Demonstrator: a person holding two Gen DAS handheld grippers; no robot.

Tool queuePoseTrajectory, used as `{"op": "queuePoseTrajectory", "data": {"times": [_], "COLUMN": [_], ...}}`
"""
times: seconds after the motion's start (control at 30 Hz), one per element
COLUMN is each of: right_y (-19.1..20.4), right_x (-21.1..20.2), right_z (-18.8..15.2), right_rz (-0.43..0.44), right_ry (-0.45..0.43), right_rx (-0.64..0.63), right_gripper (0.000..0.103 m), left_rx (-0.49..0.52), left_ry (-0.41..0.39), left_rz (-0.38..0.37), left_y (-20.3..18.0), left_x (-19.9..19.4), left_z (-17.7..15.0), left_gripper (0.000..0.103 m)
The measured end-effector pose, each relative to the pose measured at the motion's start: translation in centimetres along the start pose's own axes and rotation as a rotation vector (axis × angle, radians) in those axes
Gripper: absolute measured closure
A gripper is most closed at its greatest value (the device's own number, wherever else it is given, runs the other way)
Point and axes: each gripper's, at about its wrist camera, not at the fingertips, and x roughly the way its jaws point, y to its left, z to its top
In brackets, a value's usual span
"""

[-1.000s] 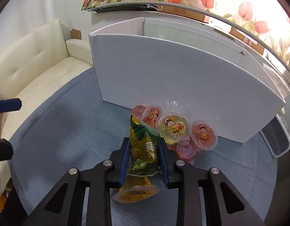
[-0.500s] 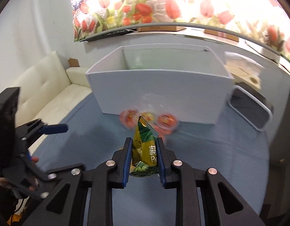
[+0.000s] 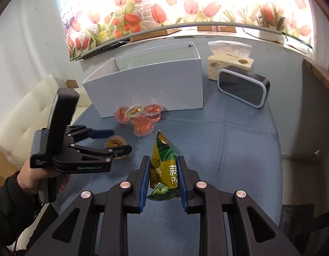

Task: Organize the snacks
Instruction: 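Grasp the yellow jelly cup with the left gripper while the right holds the packet, then lower the jelly cup and snack packet into the white box, opening both grippers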

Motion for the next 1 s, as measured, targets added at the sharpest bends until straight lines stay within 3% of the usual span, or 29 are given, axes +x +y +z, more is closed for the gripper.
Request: {"op": "queuePoseTrajectory", "data": {"times": [0.17,0.23,0.67,0.83,1.0], "right_y": [-0.1,0.2,3.3,4.5,5.6], "right_x": [0.1,0.2,0.9,0.8,1.7], "right_z": [-0.3,-0.2,1.5,4.6,10.7], "right_rz": [0.009,0.015,0.059,0.071,0.072], "right_ry": [-0.003,-0.004,-0.026,-0.061,-0.124], "right_rx": [0.005,0.003,-0.052,-0.094,-0.133], "right_gripper": [0.077,0.077,0.077,0.077,0.077], "left_rx": [-0.013,-0.015,-0.015,-0.02,-0.051], "left_ry": [-0.008,-0.016,-0.119,-0.205,-0.283], "left_rz": [-0.042,-0.045,-0.099,-0.11,-0.105], "left_y": [0.4,0.7,1.8,2.6,5.4], "left_x": [-0.7,-1.4,-7.8,-11.6,-14.1], "left_z": [-0.4,-0.5,-1.2,1.2,6.4], "left_gripper": [0.06,0.069,0.069,0.069,0.069]}}
